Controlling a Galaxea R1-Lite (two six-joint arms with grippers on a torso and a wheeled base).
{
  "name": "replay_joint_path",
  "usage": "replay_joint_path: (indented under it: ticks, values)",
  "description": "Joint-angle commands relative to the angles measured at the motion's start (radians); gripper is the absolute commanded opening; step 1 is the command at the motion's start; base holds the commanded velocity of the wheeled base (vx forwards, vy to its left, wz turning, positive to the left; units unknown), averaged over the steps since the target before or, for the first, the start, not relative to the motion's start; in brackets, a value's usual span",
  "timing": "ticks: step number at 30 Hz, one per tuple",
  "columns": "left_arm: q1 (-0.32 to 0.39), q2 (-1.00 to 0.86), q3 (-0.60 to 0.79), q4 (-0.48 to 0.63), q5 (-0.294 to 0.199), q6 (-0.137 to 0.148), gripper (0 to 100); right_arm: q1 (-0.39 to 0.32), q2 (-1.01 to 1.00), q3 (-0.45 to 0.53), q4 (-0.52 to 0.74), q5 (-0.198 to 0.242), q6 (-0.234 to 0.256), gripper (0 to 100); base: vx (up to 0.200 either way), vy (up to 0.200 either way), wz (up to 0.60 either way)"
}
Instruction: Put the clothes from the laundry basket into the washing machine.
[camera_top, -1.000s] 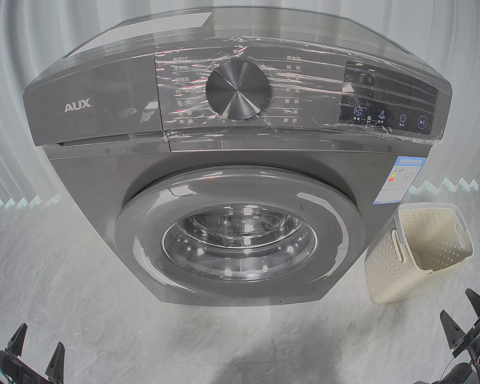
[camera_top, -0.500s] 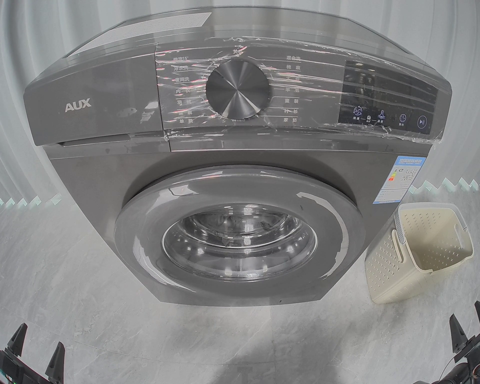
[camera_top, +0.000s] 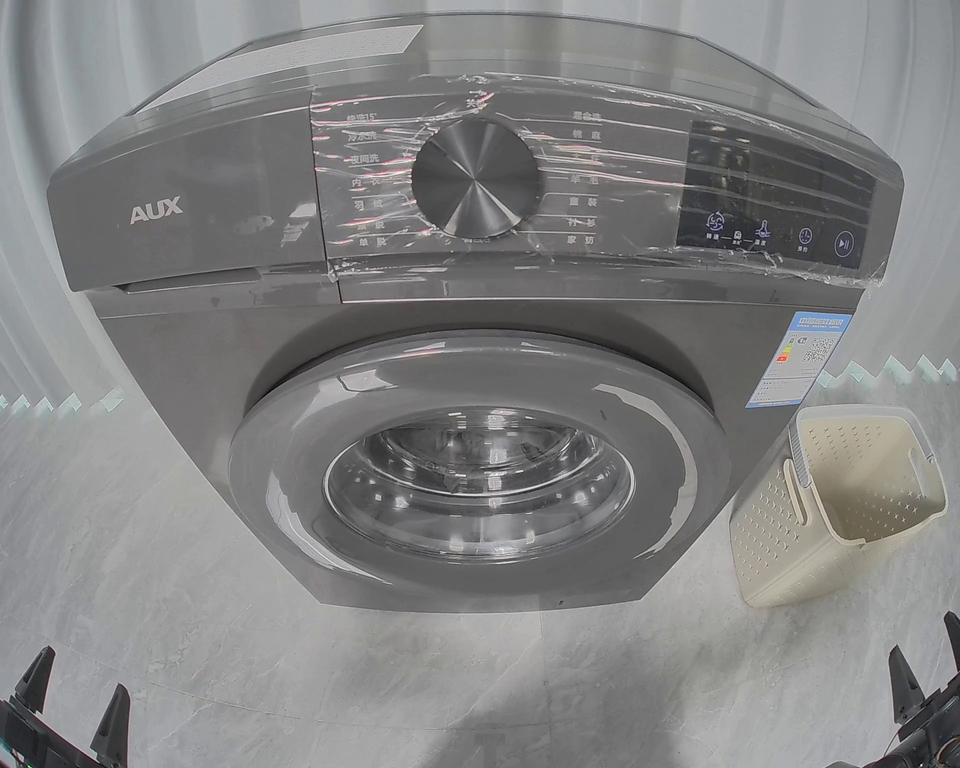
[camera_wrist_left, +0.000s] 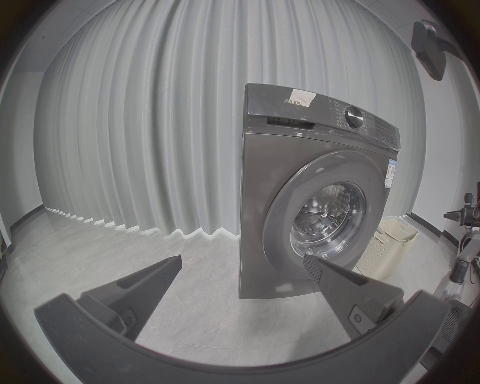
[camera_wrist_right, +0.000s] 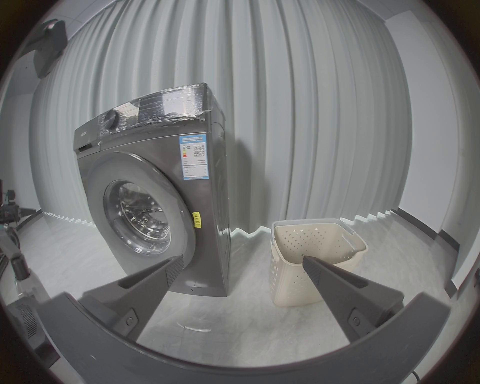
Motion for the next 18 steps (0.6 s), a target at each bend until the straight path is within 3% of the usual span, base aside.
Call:
replay_joint_path:
  ticks: [1,8,10,18]
  values:
    - [0.0,-0.015,0.015,0.0,0.0,0.002,100,0.0,-0.013,0.016,0.001,0.013,0.005,100,0.0,0.0,0.0]
    - [0.002,-0.016,0.015,0.0,0.0,0.003,100,0.0,-0.013,0.016,0.001,0.013,0.005,100,0.0,0.0,0.0]
    - [0.002,-0.016,0.018,-0.001,0.002,0.026,100,0.0,-0.013,0.016,0.001,0.013,0.006,100,0.0,0.0,0.0]
    - [0.002,-0.016,0.018,-0.001,0.0,0.028,100,0.0,-0.013,0.016,0.001,0.01,0.006,100,0.0,0.0,0.0]
